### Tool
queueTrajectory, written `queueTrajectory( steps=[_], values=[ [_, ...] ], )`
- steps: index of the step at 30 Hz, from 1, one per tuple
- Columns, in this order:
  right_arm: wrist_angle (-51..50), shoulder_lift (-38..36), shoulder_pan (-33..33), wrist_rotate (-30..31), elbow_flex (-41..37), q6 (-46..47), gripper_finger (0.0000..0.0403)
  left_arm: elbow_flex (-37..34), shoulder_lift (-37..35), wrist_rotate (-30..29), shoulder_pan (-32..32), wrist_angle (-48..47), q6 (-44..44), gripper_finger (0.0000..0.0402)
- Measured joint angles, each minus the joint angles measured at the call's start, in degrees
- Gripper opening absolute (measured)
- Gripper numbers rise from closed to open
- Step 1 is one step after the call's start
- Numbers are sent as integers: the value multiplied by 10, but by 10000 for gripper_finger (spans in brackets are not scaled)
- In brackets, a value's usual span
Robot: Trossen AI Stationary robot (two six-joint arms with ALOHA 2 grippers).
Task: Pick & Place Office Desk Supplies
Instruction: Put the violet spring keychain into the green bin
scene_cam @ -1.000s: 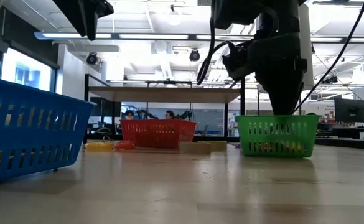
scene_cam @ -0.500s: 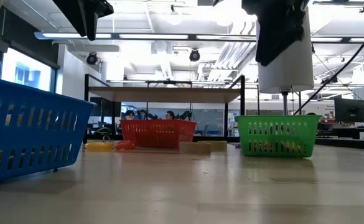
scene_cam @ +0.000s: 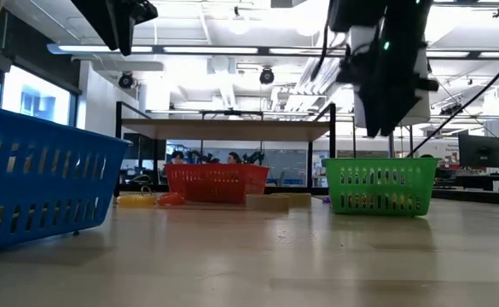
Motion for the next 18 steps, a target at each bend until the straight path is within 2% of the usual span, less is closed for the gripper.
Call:
queueTrajectory(
  steps=[9, 18],
  values=[
    [142, 0, -61, -66, -58, -90, 138, 0, 0, 0, 0, 0, 2, 116],
    [177, 0, -71, -55, -84, -157, 138, 0, 0, 0, 0, 0, 1, 116]
  ],
)
